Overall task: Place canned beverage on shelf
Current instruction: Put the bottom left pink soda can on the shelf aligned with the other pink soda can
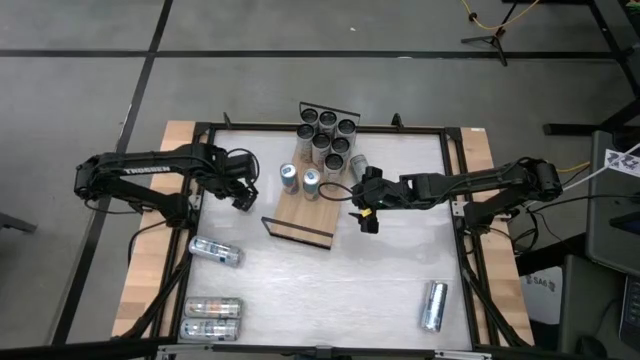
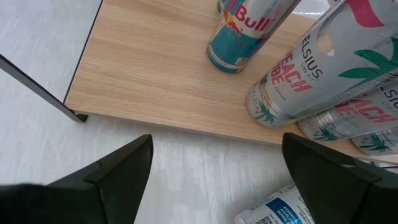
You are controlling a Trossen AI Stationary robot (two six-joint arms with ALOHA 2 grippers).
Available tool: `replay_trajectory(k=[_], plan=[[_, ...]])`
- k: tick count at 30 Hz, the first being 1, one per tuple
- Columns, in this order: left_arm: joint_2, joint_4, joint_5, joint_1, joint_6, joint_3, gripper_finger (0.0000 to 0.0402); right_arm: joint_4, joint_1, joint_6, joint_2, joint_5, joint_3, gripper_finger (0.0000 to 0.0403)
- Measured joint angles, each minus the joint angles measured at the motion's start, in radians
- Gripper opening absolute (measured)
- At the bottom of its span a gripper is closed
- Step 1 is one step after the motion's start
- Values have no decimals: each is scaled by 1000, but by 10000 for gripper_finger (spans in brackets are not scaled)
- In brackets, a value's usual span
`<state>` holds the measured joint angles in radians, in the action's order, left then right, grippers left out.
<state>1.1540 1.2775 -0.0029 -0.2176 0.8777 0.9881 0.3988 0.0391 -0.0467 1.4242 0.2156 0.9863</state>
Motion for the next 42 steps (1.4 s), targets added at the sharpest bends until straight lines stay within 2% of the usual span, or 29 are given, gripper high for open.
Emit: replay_trajectory(k=[5,12,17,19,24,26,29,36,42], plan=[[-1,82,-41,0,-56,56,289,0,0,0,0,0,0,351],[-1,171,-32,0,-170,106,289,0,0,0,0,0,0,351],[-1,182,38,0,-467,158,289,0,0,0,0,0,0,351],[-1,185,36,1,-598,179,289,0,0,0,0,0,0,351],[-1,184,-94,0,-824,194,289,0,0,0,0,0,0,351],[-1,183,-162,0,-864,194,289,0,0,0,0,0,0,351],[-1,177,-201,0,-927,194,289,0,0,0,0,0,0,351],[-1,177,-136,0,-989,194,289,0,0,0,0,0,0,351],[0,157,-136,0,-997,166,289,0,0,0,0,0,0,351]])
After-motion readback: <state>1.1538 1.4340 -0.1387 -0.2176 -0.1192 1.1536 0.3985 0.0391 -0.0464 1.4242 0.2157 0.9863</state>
